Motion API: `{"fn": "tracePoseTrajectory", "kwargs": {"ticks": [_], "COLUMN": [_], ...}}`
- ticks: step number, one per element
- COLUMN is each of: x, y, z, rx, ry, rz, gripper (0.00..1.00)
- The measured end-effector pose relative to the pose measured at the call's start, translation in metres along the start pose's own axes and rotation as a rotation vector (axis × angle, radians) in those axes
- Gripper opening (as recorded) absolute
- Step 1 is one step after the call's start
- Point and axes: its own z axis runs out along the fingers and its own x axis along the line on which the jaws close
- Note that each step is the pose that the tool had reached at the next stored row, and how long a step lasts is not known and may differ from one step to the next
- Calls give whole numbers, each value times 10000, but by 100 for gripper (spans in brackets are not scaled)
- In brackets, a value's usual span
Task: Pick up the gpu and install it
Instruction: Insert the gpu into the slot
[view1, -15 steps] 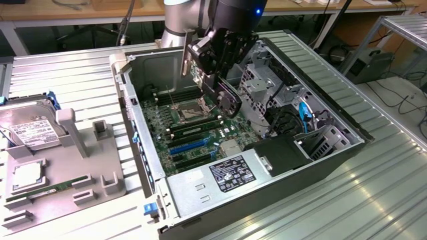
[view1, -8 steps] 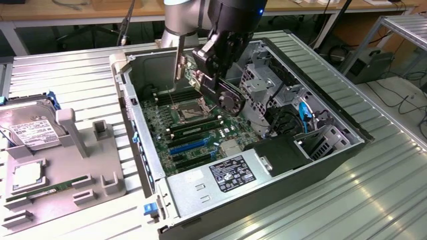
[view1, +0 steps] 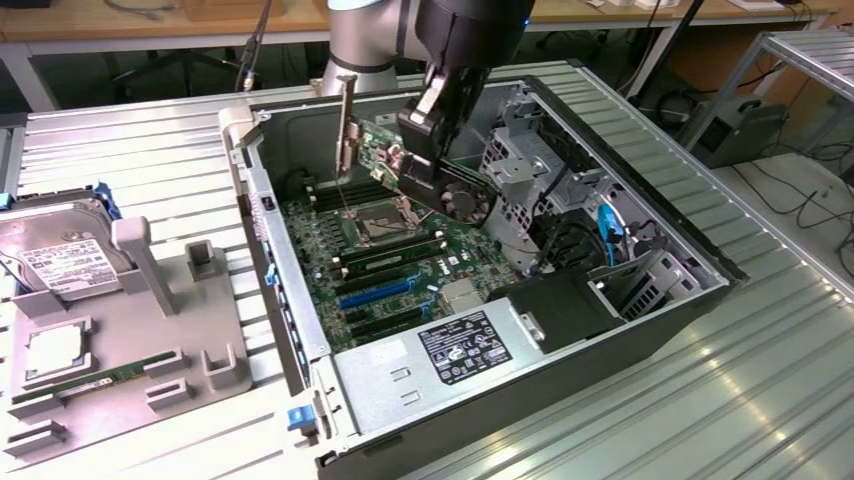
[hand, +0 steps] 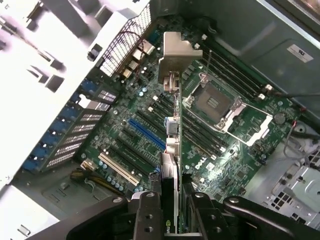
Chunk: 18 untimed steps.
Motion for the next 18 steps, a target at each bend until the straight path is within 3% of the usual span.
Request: {"fn": "tracePoseTrajectory", "kwargs": {"ticks": [4, 7, 18], "x": [0, -1, -1], "y": [0, -2, -4], "z": [11, 29, 79], "rx": [12, 28, 56], "ry": [38, 87, 182], "rz": [-744, -1703, -3712], "gripper": [26, 26, 26]}}
